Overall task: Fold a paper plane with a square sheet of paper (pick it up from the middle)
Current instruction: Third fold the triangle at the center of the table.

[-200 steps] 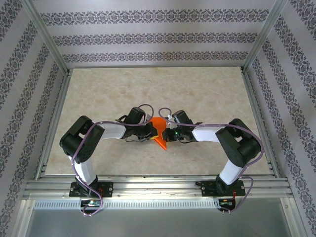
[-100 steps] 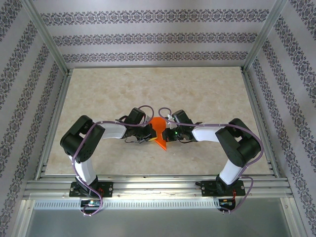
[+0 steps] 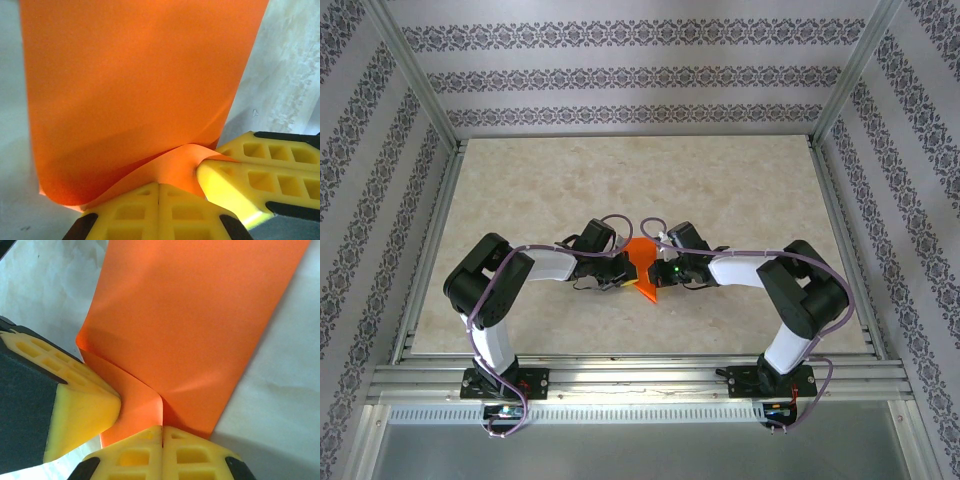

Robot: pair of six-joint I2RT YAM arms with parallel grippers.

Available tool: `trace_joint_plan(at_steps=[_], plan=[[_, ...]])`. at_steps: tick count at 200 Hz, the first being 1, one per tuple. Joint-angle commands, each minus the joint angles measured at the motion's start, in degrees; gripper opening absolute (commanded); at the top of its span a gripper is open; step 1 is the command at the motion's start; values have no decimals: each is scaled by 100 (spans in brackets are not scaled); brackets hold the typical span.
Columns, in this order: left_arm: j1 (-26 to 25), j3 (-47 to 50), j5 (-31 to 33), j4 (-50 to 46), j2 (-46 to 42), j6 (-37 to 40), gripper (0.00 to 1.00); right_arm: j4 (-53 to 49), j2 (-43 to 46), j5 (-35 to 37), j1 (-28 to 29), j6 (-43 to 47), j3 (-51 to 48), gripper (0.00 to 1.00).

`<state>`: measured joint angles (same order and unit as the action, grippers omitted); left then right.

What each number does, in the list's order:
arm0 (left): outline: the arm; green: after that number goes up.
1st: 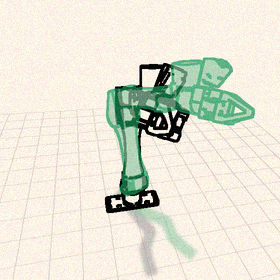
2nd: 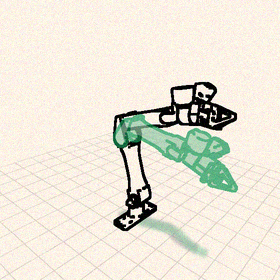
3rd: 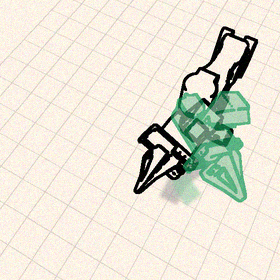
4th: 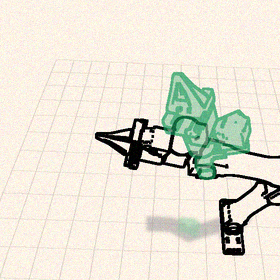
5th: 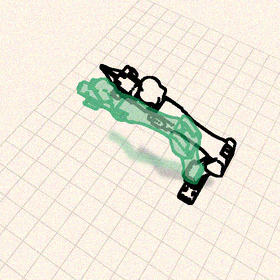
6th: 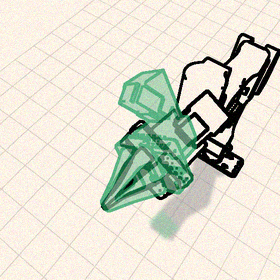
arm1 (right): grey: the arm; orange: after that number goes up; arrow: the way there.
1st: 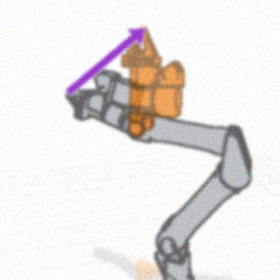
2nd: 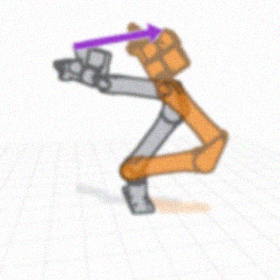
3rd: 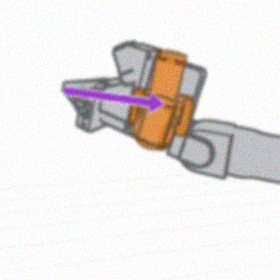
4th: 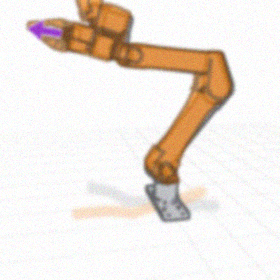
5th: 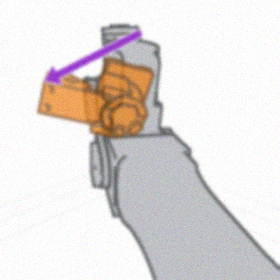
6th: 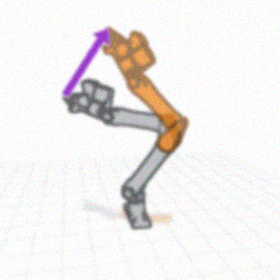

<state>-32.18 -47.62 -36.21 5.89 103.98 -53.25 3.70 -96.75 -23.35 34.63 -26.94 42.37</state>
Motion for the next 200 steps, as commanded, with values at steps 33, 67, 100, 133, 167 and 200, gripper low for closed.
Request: trace_joint_plan(at_steps=[33,67,100,133,167,200], plan=[[-77,56,192,-301,149,193,0,-624,978,-85,-219,-450,3,23],[-77,71,184,-252,147,175,0,-391,1006,-983,-63,-781,-8,16],[-77,84,158,-187,161,159,0,-531,567,-1210,312,-848,239,5],[-77,87,123,-149,173,148,0,-636,296,-1060,376,-922,302,3],[-77,85,85,-131,208,148,0,-822,82,-978,369,-851,418,3],[-82,91,70,-115,201,149,0,-883,-23,-934,358,-825,430,3]])
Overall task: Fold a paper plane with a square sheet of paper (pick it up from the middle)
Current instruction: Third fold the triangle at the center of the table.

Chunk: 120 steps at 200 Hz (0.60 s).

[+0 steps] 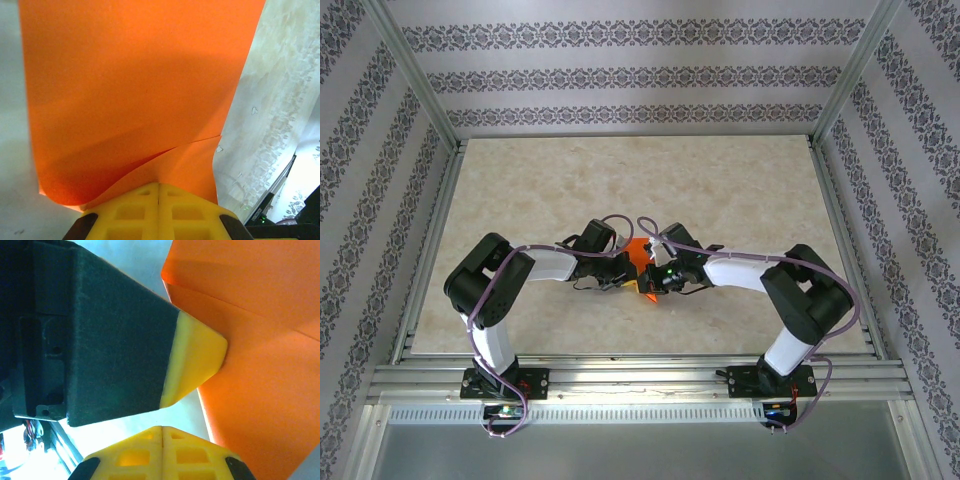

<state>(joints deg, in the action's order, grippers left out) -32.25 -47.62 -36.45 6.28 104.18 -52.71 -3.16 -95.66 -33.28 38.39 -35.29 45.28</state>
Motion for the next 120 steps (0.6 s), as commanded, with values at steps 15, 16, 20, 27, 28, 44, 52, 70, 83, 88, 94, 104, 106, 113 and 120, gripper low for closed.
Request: trace_joint_plan(at_steps=[15,16,20,27,28,44,52,70,83,88,94,104,106,113,120], plan=[[-71,94,94,-134,190,85,0,-290,-188,110,-24,69,126,3],[-71,94,94,-135,190,85,0,-290,-193,111,-24,72,124,3],[-71,89,94,-136,188,85,0,-303,-205,110,-27,82,114,3],[-73,88,85,-127,190,85,0,-308,-229,96,-29,92,88,3],[-72,87,85,-127,186,85,0,-308,-232,95,-27,92,87,3],[-71,88,90,-125,190,85,0,-286,-260,63,-26,100,17,3],[-72,89,94,-127,193,85,0,-260,-266,37,-42,83,-38,3],[-71,101,89,-127,199,85,0,-152,-248,-2,-47,34,-161,3],[-71,100,94,-119,208,70,0,-133,-197,-27,-51,5,-203,3],[-71,110,93,-119,206,76,0,-133,-171,-38,-51,-13,-203,3],[-72,103,94,-110,200,70,0,-139,-129,-54,-46,-21,-199,3],[-74,116,94,-110,215,65,0,-131,-36,-88,-51,-51,-178,3],[-74,120,94,-103,212,65,0,-126,-24,-95,-51,-56,-171,3],[-71,122,94,-97,209,63,0,-107,40,-101,-59,-82,-147,3],[-71,136,94,-82,205,59,0,-88,100,-100,-66,-116,-118,4]])
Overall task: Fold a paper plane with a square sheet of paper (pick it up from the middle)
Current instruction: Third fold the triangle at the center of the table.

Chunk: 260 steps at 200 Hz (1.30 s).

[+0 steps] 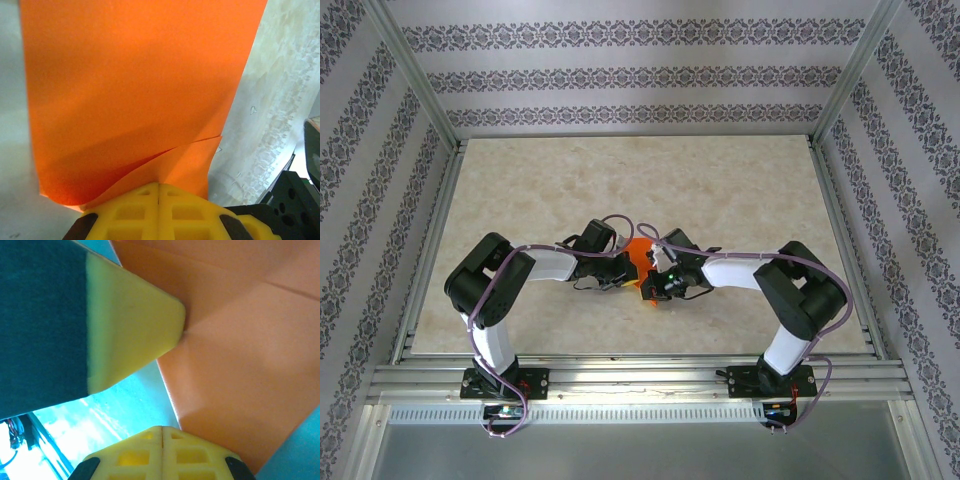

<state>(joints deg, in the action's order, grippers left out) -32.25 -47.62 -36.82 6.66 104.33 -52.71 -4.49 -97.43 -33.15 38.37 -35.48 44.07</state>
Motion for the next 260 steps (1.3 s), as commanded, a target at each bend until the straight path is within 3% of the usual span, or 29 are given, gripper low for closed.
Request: trace_joint_plan(at_steps=[1,97,260], plan=[[-71,137,127,-120,191,54,0,45,277,-113,-64,-96,2,4],[-72,118,106,-111,210,67,0,265,-222,54,-66,-154,-52,4],[-62,203,250,-173,280,58,0,102,777,-93,-57,-55,-1296,7]])
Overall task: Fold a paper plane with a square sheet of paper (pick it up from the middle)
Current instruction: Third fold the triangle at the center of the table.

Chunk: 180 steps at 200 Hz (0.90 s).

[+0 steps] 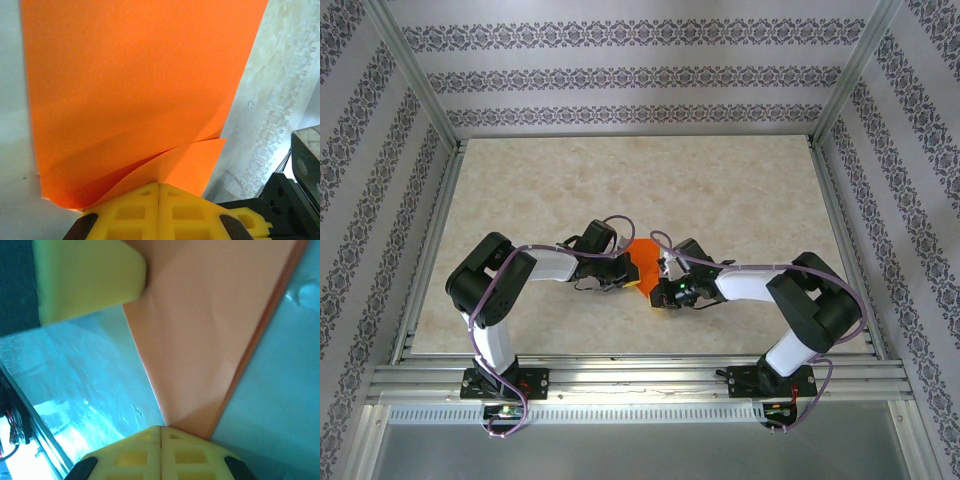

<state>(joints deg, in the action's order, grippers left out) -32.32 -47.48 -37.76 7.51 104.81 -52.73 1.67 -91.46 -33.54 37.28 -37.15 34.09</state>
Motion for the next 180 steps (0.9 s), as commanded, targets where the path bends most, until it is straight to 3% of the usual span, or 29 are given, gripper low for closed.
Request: trace_joint_plan(at_steps=[1,80,133,180], plan=[[-56,188,346,-259,232,61,0,-512,189,-59,52,111,-306,7],[-60,191,284,-171,189,17,0,-310,990,-312,-50,-271,37,7],[-58,212,238,-96,192,-1,0,-232,96,-170,-70,-407,773,7],[-64,255,217,-16,200,-24,0,9,-496,-216,-87,-591,851,8]])
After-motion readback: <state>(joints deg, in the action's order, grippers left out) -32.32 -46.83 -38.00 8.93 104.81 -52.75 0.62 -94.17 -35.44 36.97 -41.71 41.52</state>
